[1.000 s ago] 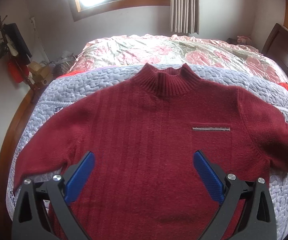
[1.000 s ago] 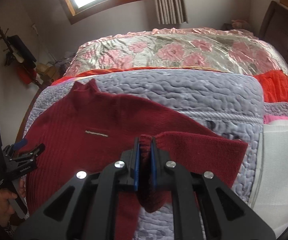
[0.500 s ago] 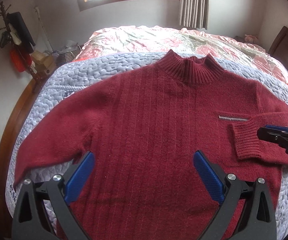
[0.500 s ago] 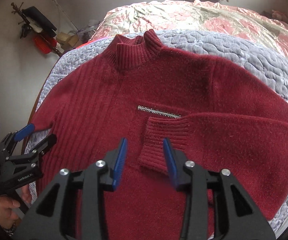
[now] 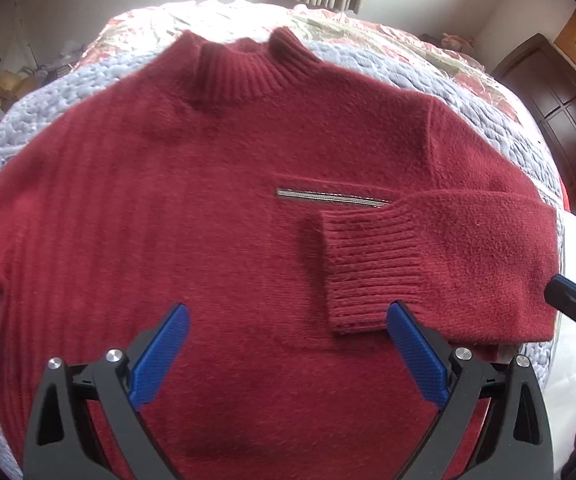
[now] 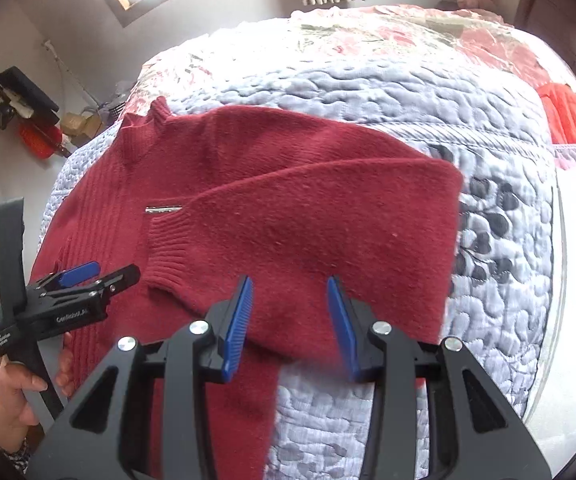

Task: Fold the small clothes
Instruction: 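Carry the cuff with the right tool across the sweater body and release, then grasp the folded cuff with the left tool and adjust it on the body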

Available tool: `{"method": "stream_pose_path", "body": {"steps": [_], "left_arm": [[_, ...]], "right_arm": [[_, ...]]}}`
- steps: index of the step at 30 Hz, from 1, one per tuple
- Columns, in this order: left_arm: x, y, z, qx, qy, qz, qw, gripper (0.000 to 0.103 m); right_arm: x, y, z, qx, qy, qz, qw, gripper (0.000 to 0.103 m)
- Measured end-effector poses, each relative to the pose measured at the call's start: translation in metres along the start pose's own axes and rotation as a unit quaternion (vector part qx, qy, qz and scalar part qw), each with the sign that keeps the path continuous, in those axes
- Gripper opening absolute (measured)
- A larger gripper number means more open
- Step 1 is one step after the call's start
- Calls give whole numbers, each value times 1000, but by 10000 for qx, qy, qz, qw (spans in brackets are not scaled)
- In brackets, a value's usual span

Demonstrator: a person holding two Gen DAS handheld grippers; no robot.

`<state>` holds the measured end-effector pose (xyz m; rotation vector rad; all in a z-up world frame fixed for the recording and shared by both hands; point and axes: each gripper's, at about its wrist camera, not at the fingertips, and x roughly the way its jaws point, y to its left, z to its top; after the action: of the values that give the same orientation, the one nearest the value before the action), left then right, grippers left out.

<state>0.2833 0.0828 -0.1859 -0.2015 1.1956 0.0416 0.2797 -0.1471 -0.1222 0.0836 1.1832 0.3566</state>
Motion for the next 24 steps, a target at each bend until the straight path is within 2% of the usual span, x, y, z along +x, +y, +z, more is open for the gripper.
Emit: {"method": "stream_pose_path", "body": {"steps": [4,6,8,9,11,12,14,18,21,24], "left_arm": [[23,-21,10,-80,220,-88,9997,99],[30,-28,12,-206,281,-312,9989,87],[30,-35,13,-198,193,-395,9988,62],[30,-40,13,-135,121,-430,9989,56],[27,-48,15,-68,81,-654,9978,28],[25,-50,15,-56,73,-780,9969,24],[17,-54,16,-20,-65,-912,9958,20],[-18,-45,20,-47,-632,-1151,9913,20],[-46,-27,23,8,-1076,-1005,9891,20],[-62,-1,31,-2,-1223,-747,9897,21]], "right_arm": [[-2,-23,-8,132,-35,1,9999,40],[-5,-31,-12,166,-61,-26,9998,40],[-7,-37,-15,225,-87,4,9997,40],[-8,-40,-16,253,-94,13,9996,40],[-8,-46,-17,298,-92,-15,9995,40],[-9,-49,-18,328,-92,-25,9994,40],[-9,-55,-18,422,-101,2,9991,40],[-16,-59,-18,514,-176,74,9985,40],[-21,-58,-15,523,-223,202,9982,45],[-18,-51,-12,535,-202,352,9977,47]]}}
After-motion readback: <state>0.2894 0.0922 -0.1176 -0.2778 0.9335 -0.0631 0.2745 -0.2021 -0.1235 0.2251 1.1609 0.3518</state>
